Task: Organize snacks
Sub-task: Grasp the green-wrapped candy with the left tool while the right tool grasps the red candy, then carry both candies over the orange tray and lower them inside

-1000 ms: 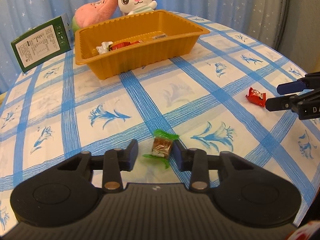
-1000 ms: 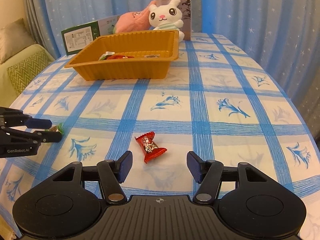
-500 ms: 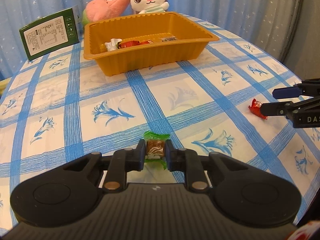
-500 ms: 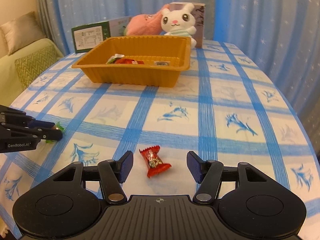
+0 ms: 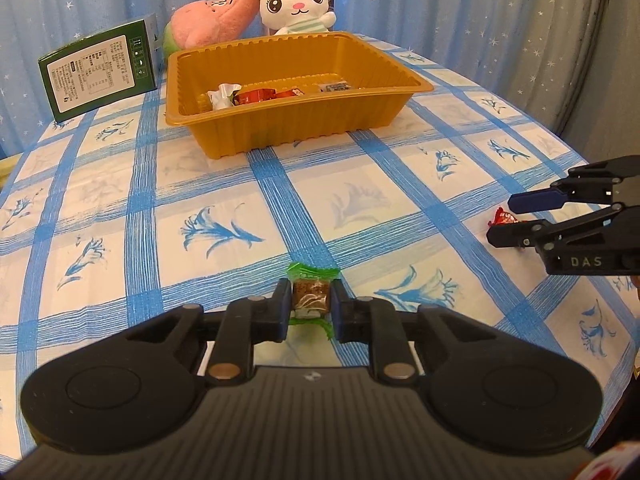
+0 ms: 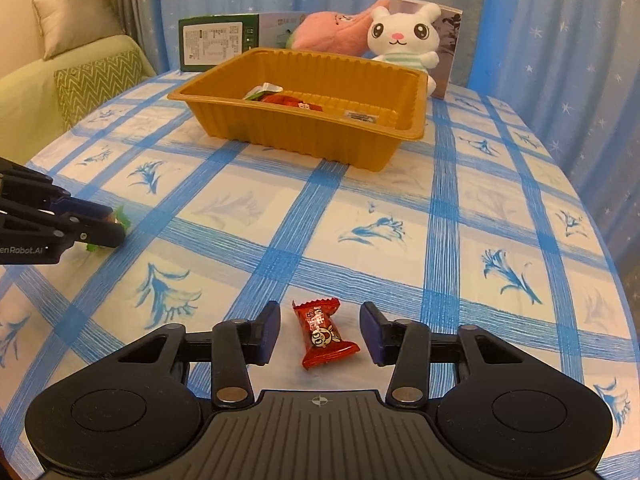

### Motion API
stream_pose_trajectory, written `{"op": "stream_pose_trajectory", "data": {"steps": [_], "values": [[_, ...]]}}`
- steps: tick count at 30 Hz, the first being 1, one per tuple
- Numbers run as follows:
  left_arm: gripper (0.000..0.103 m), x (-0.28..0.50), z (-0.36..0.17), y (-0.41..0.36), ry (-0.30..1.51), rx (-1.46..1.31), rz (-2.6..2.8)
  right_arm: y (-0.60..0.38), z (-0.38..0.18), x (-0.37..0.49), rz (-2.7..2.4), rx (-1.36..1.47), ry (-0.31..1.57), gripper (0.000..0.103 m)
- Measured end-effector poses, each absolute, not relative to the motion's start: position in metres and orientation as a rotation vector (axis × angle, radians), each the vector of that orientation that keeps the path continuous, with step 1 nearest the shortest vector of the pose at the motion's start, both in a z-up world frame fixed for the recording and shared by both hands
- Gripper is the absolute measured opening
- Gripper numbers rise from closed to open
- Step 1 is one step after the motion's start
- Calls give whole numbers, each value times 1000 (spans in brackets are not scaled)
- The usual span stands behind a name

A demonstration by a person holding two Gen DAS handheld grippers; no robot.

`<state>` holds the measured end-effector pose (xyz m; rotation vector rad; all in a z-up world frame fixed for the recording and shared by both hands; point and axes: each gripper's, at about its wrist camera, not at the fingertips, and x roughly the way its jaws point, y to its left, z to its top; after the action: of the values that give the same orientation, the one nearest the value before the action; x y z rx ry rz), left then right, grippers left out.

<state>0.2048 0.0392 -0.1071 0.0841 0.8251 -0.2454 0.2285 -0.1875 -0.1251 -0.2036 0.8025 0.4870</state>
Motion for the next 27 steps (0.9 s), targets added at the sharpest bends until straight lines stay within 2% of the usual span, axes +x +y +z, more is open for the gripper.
{"op": "stream_pose_trajectory", "data": {"steps": [4,7,8,27], "values": [[18,206,-107,38,822,80,-248,-187,-127,229,489,-209,818,33],[18,205,-106,37,819,80,-250,-185,-128,228,494,-219,821,19],[18,205,-106,37,818,81,-251,-184,-128,228,494,-216,823,18],[18,221,-69,30,735,17,-199,-174,-84,229,508,-106,701,16]]}}
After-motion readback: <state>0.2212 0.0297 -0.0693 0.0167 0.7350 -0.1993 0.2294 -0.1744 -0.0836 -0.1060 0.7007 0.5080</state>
